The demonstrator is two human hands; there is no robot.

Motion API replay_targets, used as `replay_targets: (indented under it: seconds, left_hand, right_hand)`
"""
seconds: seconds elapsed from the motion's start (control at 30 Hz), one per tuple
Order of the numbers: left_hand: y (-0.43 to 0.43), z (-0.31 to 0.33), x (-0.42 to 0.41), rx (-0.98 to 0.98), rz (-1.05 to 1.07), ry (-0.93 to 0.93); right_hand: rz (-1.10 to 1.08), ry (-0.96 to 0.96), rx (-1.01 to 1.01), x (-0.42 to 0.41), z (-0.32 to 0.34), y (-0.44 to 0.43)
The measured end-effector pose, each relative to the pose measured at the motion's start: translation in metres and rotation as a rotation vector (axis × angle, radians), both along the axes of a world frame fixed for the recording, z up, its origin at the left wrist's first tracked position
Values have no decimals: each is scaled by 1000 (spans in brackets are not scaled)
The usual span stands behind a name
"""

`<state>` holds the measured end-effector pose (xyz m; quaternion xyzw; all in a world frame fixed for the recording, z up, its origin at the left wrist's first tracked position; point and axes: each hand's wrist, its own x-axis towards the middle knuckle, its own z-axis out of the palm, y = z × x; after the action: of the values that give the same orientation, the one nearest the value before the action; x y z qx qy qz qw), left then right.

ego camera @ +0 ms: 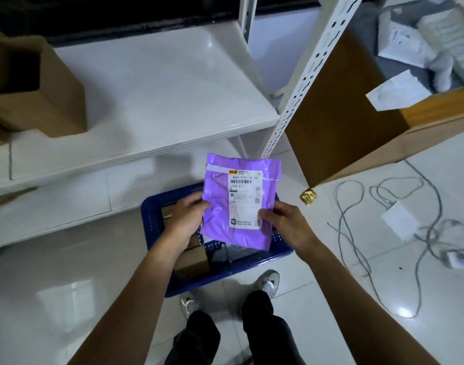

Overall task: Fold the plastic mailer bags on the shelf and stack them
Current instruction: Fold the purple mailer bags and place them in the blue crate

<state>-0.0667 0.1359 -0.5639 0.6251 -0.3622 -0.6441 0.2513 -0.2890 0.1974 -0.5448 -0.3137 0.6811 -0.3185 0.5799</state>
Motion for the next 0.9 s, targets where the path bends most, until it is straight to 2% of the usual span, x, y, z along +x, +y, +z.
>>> replay_targets:
  seconds: [0.17, 0.37, 0.57, 0.9]
  left_hand:
    - [5, -22, -6, 49, 50, -61]
    - [10, -54, -25, 103, 94, -81]
    - [19, -122, -39, 198, 207, -64]
    - [15, -238, -61, 248, 197, -62]
  right_hand:
    - [-13, -40, 36, -5, -30, 7]
    - [65, 20, 60, -25, -73, 6]
    - [151, 41, 79, -41, -128, -1]
    - [149, 26, 113, -67, -247, -6]
